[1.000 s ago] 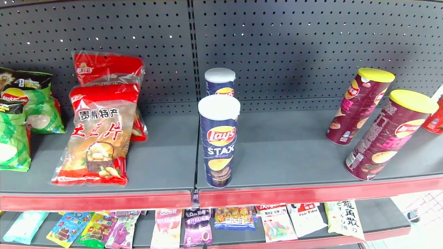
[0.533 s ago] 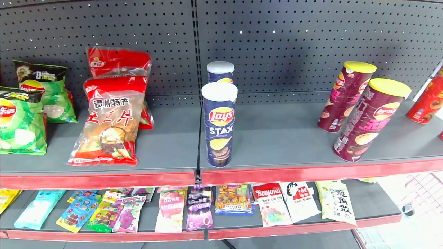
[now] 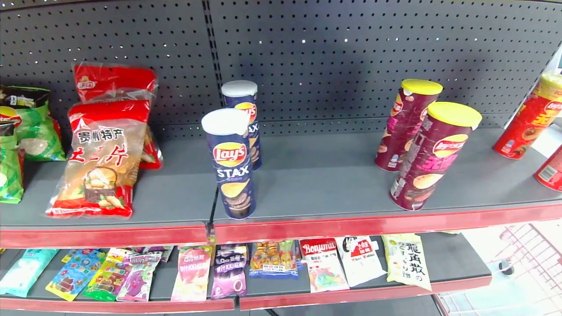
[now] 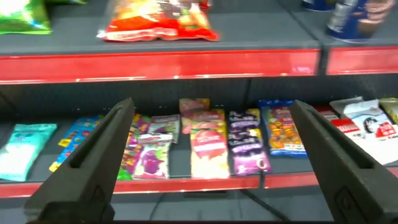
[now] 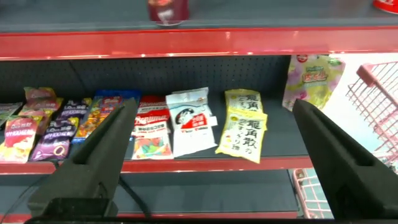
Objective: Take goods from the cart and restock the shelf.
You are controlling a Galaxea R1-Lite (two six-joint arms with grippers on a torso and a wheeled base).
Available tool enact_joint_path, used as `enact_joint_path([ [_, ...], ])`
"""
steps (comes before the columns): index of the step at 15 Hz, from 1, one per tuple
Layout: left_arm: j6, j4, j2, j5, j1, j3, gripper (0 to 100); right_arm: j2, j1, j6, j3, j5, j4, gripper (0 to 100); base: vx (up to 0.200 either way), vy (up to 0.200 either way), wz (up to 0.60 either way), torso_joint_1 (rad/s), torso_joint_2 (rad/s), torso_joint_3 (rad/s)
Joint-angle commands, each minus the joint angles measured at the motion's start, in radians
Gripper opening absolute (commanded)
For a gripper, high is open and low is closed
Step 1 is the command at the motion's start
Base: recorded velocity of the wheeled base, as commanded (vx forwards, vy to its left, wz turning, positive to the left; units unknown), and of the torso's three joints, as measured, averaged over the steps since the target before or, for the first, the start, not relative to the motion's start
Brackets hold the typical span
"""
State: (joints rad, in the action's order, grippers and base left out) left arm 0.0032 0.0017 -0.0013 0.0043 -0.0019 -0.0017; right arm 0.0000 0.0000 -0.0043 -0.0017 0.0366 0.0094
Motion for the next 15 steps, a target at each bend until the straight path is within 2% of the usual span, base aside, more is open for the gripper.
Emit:
enact_joint_path([
  [1, 0.0, 0.0, 0.001, 0.0, 0.0, 0.0, 100, 0.0, 0.0, 0.0, 0.0, 0.0, 0.0, 100, 0.0, -0.2, 0.0, 0.002, 0.0, 0.002],
  [15, 0.0, 0.0, 0.001, 0.0, 0.0, 0.0, 100, 0.0, 0.0, 0.001, 0.0, 0.0, 0.0, 100, 0.0, -0.2, 0.0, 0.003, 0.0, 0.001],
])
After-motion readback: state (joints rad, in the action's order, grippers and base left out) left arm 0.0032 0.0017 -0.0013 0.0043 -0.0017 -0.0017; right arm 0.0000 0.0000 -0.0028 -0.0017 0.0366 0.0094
